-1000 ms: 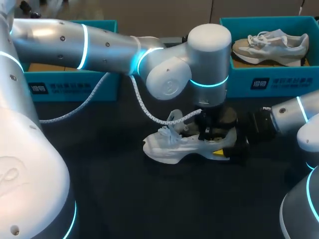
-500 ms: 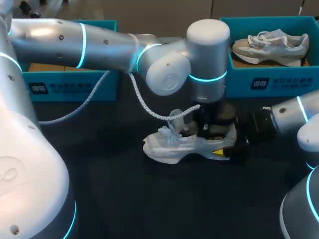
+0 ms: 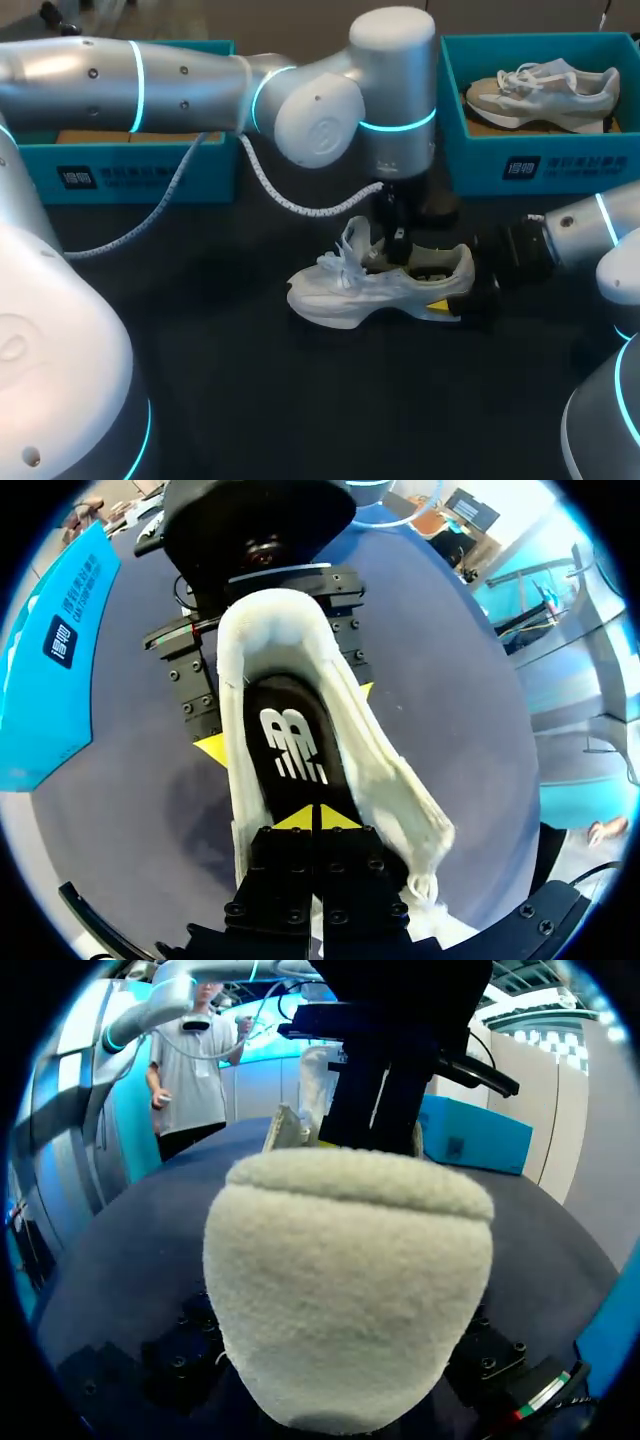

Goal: Take the shoe out of the shoebox, open the shoe tongue, remove and reinsert the insole, then place the shoe into the shoebox

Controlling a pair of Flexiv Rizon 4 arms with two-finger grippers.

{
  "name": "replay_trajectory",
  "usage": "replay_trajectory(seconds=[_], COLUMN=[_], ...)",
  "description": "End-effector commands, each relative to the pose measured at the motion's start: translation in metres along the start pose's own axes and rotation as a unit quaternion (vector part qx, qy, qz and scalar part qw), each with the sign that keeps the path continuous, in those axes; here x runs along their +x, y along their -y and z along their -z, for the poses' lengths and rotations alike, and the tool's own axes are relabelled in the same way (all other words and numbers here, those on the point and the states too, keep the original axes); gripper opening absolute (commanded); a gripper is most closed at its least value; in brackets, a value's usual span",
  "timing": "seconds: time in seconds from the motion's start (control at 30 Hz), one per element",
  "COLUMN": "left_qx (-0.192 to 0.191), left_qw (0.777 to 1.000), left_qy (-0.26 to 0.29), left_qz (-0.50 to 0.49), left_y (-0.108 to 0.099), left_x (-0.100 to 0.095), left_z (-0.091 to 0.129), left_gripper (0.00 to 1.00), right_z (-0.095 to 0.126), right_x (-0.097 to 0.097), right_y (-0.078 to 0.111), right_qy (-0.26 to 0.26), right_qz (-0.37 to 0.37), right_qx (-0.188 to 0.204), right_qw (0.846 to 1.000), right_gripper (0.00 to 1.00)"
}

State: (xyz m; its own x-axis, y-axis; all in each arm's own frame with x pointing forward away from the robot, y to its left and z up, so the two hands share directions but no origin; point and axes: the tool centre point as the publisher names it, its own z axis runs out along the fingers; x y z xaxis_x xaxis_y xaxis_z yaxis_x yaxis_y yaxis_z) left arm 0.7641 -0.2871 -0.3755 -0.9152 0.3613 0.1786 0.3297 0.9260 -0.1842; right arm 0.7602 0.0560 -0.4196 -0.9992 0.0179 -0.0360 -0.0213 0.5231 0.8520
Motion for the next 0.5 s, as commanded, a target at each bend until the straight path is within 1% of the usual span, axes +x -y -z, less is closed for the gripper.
replay_trajectory(seconds=[0.03, 0.13, 0.17, 0.2, 0.23, 0.3, 0.5], left_qx=[0.010, 0.018, 0.018, 0.020, 0.021, 0.022, 0.025], left_qw=[1.000, 0.999, 0.999, 0.999, 0.999, 0.999, 0.998], left_qy=[-0.014, -0.026, -0.027, -0.030, -0.030, -0.033, -0.028], left_qz=[-0.012, -0.020, -0.021, -0.024, -0.026, -0.030, -0.041], left_y=[-0.005, 0.000, 0.002, 0.004, 0.006, 0.010, 0.025], left_x=[-0.001, -0.001, -0.001, -0.002, -0.001, -0.001, 0.000], left_z=[0.002, -0.001, -0.002, -0.004, -0.005, -0.006, -0.010], left_gripper=[0.00, 0.00, 0.11, 0.35, 0.36, 0.33, 0.34], right_z=[-0.006, -0.006, -0.006, -0.006, -0.006, -0.006, -0.006], right_x=[0.002, 0.002, 0.002, 0.002, 0.002, 0.002, 0.002], right_y=[0.002, 0.002, 0.002, 0.002, 0.002, 0.002, 0.002], right_qy=[0.000, 0.000, 0.000, 0.000, 0.000, 0.000, 0.000], right_qz=[0.000, 0.000, 0.000, 0.000, 0.000, 0.000, 0.000], right_qx=[0.002, 0.002, 0.002, 0.002, 0.002, 0.002, 0.002], right_qw=[1.000, 1.000, 1.000, 1.000, 1.000, 1.000, 1.000], right_gripper=[0.00, 0.00, 0.00, 0.00, 0.00, 0.00, 0.00])
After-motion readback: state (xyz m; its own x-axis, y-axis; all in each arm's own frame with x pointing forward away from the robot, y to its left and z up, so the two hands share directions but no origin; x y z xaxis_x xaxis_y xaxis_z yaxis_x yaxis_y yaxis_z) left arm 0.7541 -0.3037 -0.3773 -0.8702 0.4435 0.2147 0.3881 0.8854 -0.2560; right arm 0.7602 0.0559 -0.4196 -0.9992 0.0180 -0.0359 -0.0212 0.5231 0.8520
